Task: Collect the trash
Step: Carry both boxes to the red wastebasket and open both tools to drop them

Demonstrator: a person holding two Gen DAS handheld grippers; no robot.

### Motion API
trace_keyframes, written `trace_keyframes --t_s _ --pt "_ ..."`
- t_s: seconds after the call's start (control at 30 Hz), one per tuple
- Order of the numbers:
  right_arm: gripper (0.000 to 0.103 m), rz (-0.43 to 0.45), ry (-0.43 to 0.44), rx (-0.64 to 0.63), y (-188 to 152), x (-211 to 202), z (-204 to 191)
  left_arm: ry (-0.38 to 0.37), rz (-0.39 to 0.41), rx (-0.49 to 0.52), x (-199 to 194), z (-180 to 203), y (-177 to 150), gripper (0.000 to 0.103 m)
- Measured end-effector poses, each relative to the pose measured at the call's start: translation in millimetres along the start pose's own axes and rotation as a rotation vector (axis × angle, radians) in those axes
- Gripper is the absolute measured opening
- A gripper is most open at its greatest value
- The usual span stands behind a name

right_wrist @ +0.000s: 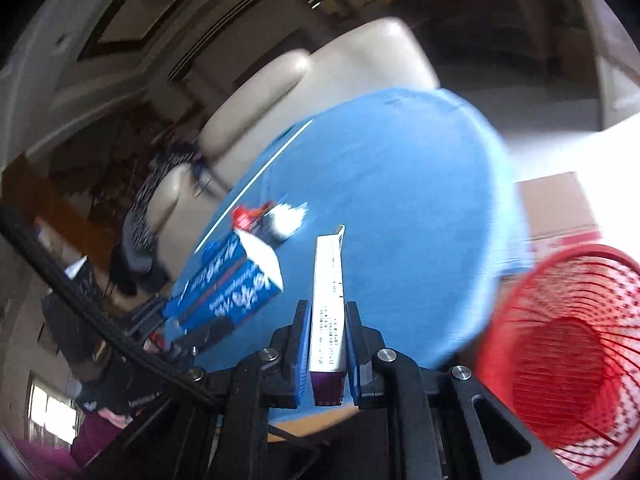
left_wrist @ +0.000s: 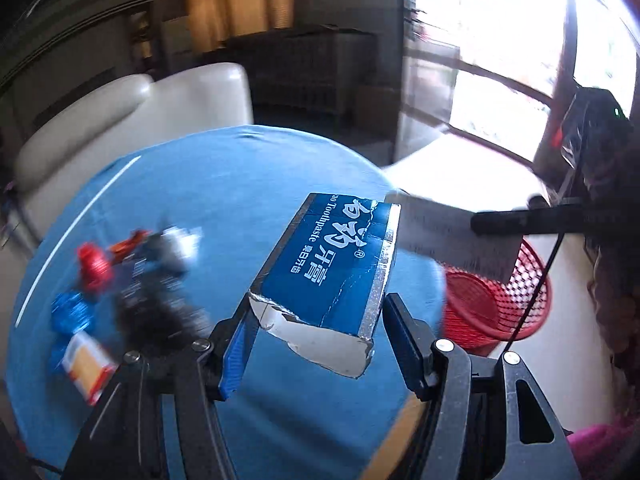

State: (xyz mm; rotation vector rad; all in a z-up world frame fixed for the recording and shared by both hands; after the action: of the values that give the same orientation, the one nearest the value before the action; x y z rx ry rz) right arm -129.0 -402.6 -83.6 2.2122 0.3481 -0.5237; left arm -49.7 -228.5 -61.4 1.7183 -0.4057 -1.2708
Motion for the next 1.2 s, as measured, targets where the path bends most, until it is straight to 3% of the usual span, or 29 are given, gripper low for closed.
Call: trace_keyframes --t_s 0.4,0.67,0.83,0.87,0.93,0.97,1.07,1.2 --pt "0.017 0.166 -0.234 0.201 14 -105 117 -0.188 -0.088 0.142 65 109 30 0.065" --pt "0.02 0.19 -0.271 0.322 6 -127 156 -0.239 -0.133 0.184 92 153 36 0.067" --pt "0.023 0.184 -0.269 0.424 1 -130 180 -0.236 -0.154 0.169 99 151 34 0.067" --pt "0.029 0.186 -0.273 0.439 -1 -130 185 -0.234 -0.156 0.164 99 147 33 0.067" --pt "0.055 0.193 -0.277 0.458 -2 -130 191 -0.218 -0.157 0.151 100 141 33 0.067" --pt "0.075 0.2 -0.277 0.467 -2 -131 192 -0.212 -0.155 0.146 98 138 33 0.067" --pt "0.076 0.241 -0.276 0.449 2 -134 187 -0.19 -0.143 0.121 94 128 33 0.067" --pt "0.076 0.234 -0.268 0.394 7 -126 174 -0.152 -0.108 0.095 75 108 35 0.067"
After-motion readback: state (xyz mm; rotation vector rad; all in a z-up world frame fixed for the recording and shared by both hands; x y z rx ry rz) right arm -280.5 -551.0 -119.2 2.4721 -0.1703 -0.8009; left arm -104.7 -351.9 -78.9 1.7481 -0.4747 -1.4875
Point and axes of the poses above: each gripper's, at about its wrist camera, not at the fingertips, and x roughly the way its jaws point, z to its right, y to its top, the point moved 2 cm from there along x, roughly the way its jaws point, and after that the axes turned 13 degrees about z, right-handed, at the moved point
